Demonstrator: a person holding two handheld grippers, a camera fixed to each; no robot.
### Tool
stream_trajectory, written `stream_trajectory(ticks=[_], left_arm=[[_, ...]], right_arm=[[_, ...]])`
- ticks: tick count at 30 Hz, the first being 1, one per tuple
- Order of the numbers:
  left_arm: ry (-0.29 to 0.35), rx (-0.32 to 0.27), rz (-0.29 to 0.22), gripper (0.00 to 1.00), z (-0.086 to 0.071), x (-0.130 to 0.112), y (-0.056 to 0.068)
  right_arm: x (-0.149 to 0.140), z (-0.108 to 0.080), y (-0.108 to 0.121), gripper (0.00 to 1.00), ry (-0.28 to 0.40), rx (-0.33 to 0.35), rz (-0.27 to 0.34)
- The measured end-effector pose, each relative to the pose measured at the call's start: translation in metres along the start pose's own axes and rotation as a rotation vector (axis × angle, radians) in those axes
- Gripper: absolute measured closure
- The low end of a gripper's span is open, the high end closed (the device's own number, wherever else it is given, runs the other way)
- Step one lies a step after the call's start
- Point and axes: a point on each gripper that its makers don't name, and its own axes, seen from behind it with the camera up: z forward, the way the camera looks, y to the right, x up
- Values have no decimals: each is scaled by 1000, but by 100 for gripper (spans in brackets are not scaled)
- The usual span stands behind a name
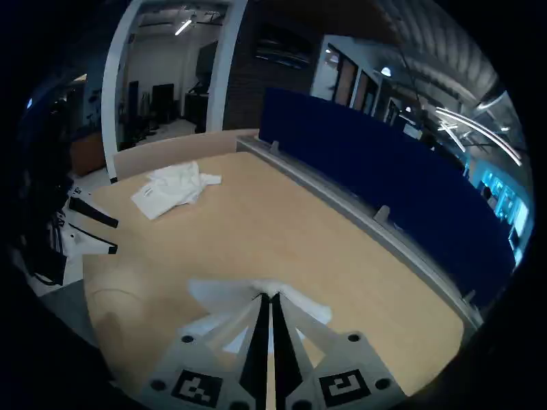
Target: Fold towel
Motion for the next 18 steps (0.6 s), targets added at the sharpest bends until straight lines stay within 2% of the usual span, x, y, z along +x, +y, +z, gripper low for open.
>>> stream_trajectory(ticks=[11,18], left_arm=[[1,-15,15,10,4,7,8],[-3,-15,13,10,8,9,9]], right_arm=[[-3,-30,53,97,13,-63,31],[-17,-55,93,98,2,-106,44]])
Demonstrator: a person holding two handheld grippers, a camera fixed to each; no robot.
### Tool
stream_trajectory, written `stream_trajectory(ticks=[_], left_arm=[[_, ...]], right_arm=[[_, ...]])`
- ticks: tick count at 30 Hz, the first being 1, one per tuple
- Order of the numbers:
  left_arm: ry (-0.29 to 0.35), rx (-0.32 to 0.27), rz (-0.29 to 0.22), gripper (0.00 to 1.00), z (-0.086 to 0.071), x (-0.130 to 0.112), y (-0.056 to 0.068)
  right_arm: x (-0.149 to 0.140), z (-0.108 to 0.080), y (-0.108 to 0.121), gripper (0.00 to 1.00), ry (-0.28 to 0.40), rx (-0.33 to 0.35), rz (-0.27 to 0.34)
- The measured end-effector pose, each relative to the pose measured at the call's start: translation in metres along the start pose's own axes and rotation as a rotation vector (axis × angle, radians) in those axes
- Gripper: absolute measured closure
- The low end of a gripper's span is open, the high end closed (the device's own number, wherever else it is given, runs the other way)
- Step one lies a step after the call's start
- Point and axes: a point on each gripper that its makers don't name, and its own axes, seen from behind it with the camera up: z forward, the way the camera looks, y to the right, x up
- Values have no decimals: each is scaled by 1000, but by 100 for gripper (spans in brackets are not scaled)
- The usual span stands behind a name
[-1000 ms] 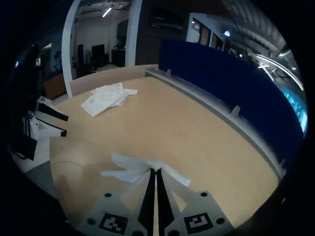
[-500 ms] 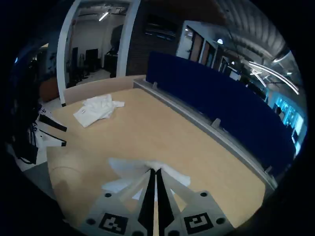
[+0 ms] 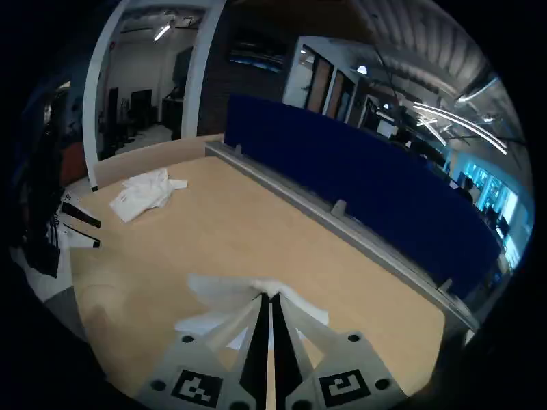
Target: Fold towel
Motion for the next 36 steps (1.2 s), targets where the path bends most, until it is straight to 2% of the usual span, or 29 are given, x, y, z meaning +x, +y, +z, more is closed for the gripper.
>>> stream_trajectory(ticks=[9,14,22,29,36], left_arm=[[-10,10,-7,10,4,0,-1],[-17,16,11,10,6,1,1],[-29,17,29,10,10,3,9],[-34,13,44,10,13,5,20],[-36,10,47,10,13,4,28]], right_arm=[[-27,-27,59,97,-40,-59,13],[-44,-40,93,98,-60,-92,33],[-68,-63,141,97,-87,-147,54],[-89,-75,167,98,-114,-176,72],[-111,-81,182,98,-140,-193,91]])
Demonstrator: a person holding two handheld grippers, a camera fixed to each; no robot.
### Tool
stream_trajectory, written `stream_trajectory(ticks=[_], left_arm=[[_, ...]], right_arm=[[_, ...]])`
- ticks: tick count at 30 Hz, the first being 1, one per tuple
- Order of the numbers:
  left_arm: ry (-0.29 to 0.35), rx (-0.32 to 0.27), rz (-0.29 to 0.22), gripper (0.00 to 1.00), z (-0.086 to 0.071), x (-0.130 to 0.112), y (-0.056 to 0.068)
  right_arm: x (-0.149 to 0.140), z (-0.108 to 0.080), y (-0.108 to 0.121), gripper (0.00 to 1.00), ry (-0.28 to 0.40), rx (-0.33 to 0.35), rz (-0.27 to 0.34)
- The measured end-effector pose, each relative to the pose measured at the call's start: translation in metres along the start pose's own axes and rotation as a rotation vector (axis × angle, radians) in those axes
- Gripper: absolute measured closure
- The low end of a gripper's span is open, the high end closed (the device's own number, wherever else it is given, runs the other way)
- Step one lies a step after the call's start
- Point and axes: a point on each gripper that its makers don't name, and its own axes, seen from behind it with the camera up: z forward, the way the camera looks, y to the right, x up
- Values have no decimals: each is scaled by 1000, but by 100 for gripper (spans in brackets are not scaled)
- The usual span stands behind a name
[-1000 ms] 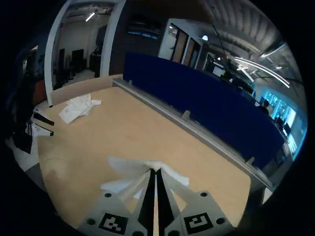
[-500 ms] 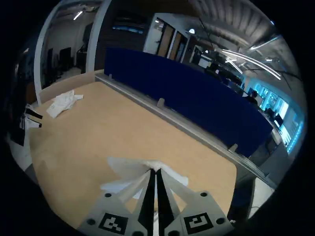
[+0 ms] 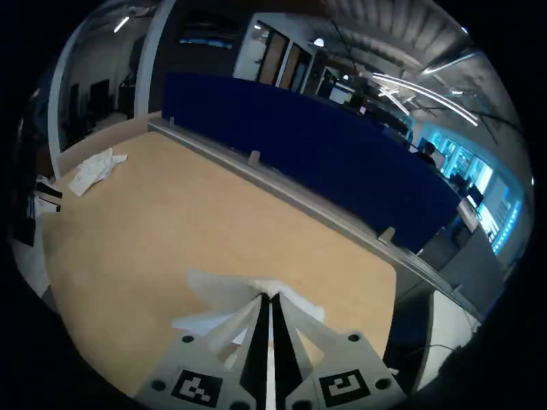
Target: Fold towel
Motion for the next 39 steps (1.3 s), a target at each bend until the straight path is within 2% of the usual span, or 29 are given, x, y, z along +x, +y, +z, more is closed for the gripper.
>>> stream_trajectory(ticks=[8,15,26,32,39], left_arm=[[-4,-2,9,10,-1,-3,6],[-5,-11,16,10,-1,-3,12],[-10,-36,46,10,-1,-3,29],[-13,-42,59,10,-1,-3,33],[-14,-46,63,10,-1,-2,36]], right_arm=[[-15,-3,6,97,-10,-8,23],[-38,-18,11,97,-29,-25,44],[-114,-50,22,98,-116,-72,111],[-151,-58,20,97,-155,-87,154],[-175,-62,16,98,-188,-98,174]])
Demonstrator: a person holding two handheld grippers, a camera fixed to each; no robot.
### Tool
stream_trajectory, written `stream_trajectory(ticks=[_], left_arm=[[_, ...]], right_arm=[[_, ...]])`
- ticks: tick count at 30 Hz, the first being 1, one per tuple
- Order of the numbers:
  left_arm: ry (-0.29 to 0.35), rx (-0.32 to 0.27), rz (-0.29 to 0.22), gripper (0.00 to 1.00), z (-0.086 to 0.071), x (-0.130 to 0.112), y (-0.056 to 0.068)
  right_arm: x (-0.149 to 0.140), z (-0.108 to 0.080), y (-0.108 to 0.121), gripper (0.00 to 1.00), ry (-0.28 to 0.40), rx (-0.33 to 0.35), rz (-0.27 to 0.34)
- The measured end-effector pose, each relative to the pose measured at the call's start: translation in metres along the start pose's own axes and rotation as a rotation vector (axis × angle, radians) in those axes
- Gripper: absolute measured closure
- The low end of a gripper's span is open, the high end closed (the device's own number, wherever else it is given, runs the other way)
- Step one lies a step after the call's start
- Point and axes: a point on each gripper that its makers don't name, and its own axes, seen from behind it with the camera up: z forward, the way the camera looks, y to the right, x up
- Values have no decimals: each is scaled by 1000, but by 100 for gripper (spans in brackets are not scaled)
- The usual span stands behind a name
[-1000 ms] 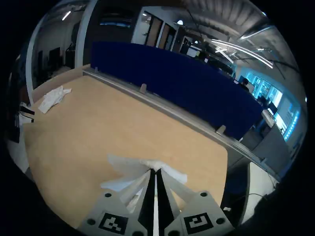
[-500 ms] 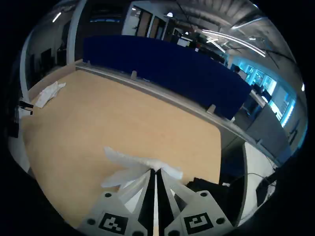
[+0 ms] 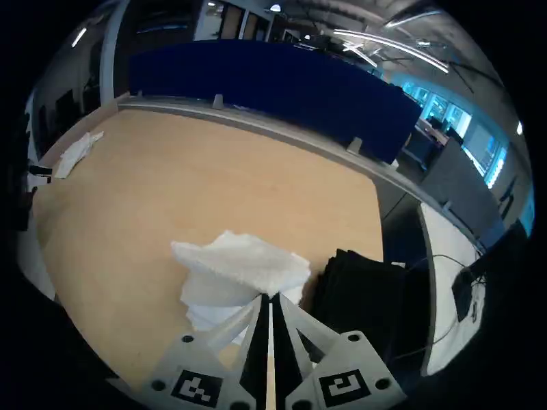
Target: Fold towel
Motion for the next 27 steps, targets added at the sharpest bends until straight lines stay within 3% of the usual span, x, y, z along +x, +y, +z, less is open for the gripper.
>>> stream_trajectory(ticks=[9,16,27], left_arm=[[0,4,6,10,-3,-2,0],[-4,20,3,10,-8,-6,-7],[1,28,3,10,-12,-6,-8]], right_arm=[[-32,4,7,98,-50,-31,23],[-70,13,7,97,-109,-43,79],[-99,27,7,97,-153,-72,147]])
